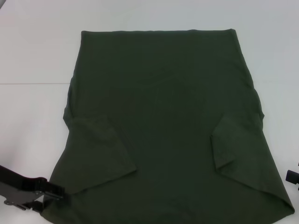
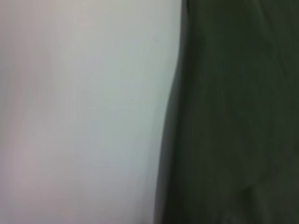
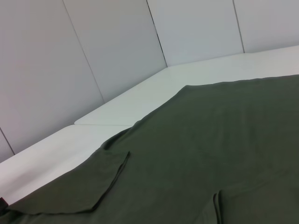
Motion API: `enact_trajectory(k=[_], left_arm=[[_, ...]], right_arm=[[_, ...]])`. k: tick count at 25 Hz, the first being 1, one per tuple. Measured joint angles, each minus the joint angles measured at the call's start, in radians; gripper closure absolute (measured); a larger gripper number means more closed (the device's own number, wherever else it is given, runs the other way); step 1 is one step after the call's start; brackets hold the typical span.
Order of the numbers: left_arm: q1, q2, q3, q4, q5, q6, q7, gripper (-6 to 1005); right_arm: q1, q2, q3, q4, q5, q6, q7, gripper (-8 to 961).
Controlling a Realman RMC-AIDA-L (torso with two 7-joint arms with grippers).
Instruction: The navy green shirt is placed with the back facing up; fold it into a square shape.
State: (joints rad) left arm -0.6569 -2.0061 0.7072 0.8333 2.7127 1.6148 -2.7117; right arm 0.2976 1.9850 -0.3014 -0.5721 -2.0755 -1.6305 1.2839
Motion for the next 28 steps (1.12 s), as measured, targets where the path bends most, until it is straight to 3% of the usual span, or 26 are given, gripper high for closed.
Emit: enact_trajectory(k=[28], left_arm=[[-0.027, -0.015, 0.002, -0.020, -0.040, 0.013, 0.016, 185]], right_arm=[[0.002, 0.000, -0.002, 0.000, 0.000, 0.004, 0.000, 139]])
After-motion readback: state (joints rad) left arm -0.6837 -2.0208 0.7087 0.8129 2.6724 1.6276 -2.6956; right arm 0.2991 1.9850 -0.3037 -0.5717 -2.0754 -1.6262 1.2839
